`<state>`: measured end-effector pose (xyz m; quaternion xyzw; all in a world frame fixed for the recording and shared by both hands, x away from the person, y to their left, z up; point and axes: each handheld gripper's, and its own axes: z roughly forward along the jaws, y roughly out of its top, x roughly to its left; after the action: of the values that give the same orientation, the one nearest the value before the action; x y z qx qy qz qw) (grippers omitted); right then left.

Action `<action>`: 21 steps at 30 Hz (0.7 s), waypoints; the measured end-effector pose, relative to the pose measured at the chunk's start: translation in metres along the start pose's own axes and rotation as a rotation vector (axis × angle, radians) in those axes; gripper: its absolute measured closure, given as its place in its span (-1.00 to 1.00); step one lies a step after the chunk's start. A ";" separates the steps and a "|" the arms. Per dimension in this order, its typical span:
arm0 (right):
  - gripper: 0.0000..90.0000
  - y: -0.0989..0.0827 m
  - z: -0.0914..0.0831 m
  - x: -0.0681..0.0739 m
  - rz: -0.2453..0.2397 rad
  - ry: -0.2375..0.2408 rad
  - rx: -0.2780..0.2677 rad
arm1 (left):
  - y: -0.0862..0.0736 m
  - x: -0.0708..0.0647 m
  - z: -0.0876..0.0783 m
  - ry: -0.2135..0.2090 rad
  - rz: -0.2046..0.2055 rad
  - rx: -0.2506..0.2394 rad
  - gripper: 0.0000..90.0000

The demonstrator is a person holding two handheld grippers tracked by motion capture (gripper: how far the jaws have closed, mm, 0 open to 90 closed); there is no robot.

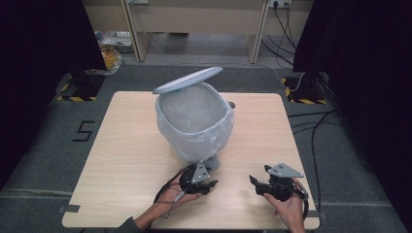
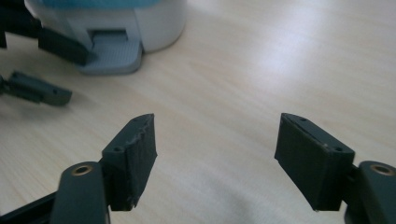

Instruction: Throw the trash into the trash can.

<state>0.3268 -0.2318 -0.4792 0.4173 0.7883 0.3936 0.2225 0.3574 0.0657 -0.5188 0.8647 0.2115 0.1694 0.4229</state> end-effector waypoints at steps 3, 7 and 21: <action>-0.38 -0.008 0.005 0.001 0.004 0.007 0.018 | 0.000 0.000 0.000 -0.002 -0.003 -0.001 0.05; -0.38 -0.016 0.011 0.004 -0.004 0.019 0.043 | 0.000 0.000 0.000 0.000 0.001 0.000 0.05; -0.48 -0.027 0.017 0.007 -0.007 0.015 0.116 | 0.000 -0.001 0.000 0.003 0.004 0.002 0.05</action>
<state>0.3216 -0.2279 -0.5115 0.4236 0.8129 0.3498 0.1935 0.3569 0.0652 -0.5188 0.8653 0.2106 0.1713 0.4213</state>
